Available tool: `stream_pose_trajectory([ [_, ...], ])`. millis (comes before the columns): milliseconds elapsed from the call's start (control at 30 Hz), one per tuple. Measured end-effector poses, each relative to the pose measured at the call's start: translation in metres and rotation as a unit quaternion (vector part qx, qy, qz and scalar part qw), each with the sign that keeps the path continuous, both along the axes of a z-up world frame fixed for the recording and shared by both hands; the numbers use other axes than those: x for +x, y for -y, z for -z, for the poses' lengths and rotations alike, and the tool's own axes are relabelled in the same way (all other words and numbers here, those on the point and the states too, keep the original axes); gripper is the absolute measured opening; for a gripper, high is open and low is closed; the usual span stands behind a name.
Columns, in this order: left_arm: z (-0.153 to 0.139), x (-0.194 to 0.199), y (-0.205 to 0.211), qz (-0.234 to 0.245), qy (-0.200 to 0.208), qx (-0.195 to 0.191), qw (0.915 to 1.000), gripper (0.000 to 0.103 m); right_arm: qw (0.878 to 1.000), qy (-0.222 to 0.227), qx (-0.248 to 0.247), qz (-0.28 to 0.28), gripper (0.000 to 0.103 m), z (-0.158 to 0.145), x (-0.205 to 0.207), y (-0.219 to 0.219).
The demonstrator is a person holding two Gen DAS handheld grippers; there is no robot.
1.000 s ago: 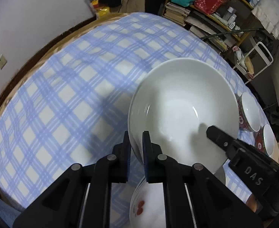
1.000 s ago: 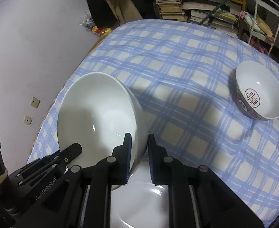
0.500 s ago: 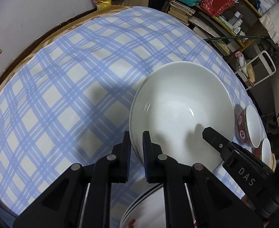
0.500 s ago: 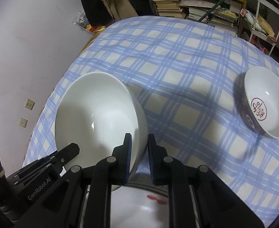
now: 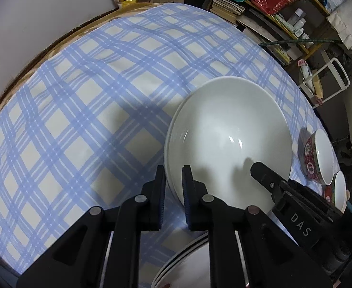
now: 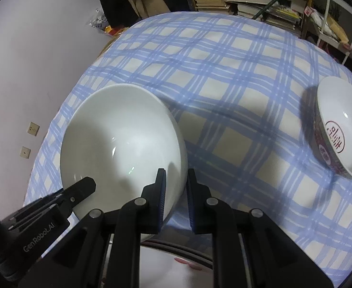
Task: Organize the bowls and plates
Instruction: 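Lift and carry the plain white bowl toward the plate stack, then lower the plain white bowl onto the cloth and open both tools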
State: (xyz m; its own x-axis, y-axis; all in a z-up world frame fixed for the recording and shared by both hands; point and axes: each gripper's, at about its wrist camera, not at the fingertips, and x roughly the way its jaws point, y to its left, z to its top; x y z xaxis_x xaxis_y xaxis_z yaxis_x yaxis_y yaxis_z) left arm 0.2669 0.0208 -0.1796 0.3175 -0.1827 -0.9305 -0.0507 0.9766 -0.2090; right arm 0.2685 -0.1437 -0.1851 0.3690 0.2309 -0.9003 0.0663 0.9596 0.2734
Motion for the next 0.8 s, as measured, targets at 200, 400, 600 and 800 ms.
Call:
stream_pose_trajectory([
  [200,-0.009,-0.008,0.005,0.013,0.017,0.028,0.9994,0.018,1.000,0.013,0.007,0.004,0.019,-0.006,-0.009,0.004],
  [400,-0.020,-0.019,0.009,0.021,0.029,0.059,0.9976,0.027,0.999,0.031,0.005,0.005,0.026,-0.024,-0.023,0.015],
  [600,-0.034,-0.035,0.014,0.032,0.038,0.074,0.9961,0.042,0.998,0.053,-0.009,0.012,0.036,-0.046,-0.041,0.034],
  [800,-0.058,-0.053,0.022,0.045,0.064,0.094,0.9924,0.064,0.997,0.071,-0.028,0.019,0.062,-0.065,-0.063,0.059],
])
